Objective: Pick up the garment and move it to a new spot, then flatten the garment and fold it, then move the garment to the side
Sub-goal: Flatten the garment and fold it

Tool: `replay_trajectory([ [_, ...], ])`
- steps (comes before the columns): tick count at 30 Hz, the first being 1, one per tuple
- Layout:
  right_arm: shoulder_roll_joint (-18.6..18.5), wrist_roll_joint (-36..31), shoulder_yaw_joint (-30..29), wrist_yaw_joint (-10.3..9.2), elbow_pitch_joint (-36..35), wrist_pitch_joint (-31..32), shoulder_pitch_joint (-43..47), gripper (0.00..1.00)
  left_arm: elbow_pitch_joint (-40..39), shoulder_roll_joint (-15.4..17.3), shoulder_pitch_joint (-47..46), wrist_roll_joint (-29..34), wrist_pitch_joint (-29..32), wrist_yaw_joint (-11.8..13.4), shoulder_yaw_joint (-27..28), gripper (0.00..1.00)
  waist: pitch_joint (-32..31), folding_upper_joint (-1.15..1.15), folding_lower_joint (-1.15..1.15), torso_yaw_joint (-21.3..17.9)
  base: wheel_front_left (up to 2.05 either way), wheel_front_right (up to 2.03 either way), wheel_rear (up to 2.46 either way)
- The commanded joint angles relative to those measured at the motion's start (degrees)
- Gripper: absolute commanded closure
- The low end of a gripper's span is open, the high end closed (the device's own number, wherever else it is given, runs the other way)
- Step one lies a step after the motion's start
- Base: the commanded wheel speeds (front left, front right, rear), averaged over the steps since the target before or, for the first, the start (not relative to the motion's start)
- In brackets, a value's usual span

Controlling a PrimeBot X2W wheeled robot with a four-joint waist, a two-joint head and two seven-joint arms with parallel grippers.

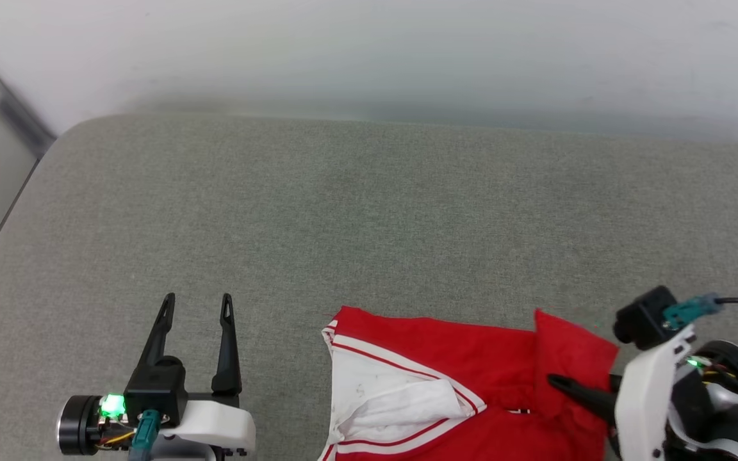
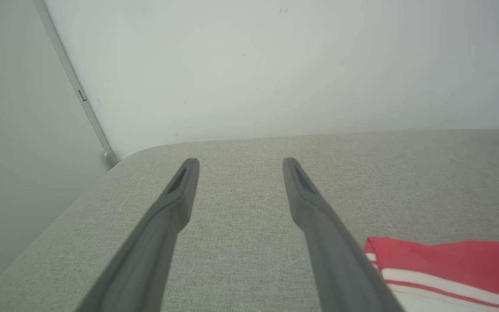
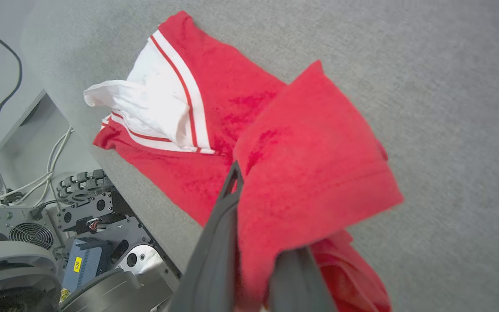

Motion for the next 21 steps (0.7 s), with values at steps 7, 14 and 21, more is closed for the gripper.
replay_trajectory([
  [7, 4.4, -2.0, 11.1, -0.02, 2.1, 1.5, -10.2, 1.0, 0.2, -0.8, -2.0, 0.5, -0.1, -0.8, -0.1, 0.0, 2.1, 0.0, 0.0, 2.0, 0.0, 0.0, 0.0],
  [14, 10.0, -5.3, 21.4, -0.02, 10.6, -0.7, -19.9, 1.0, -0.1, -1.5, -3.2, 0.6, -0.1, -1.0, 0.1, 0.0, 4.1, 0.0, 0.0, 2.8, 0.0, 0.0, 0.0],
  [21, 14.3, -8.1, 28.6, -0.02, 23.2, -5.0, -24.1, 1.0, 0.2, -2.2, -4.9, 0.3, -0.1, -1.2, -1.1, 0.0, 6.4, 0.0, 0.0, 4.3, 0.0, 0.0, 0.0],
])
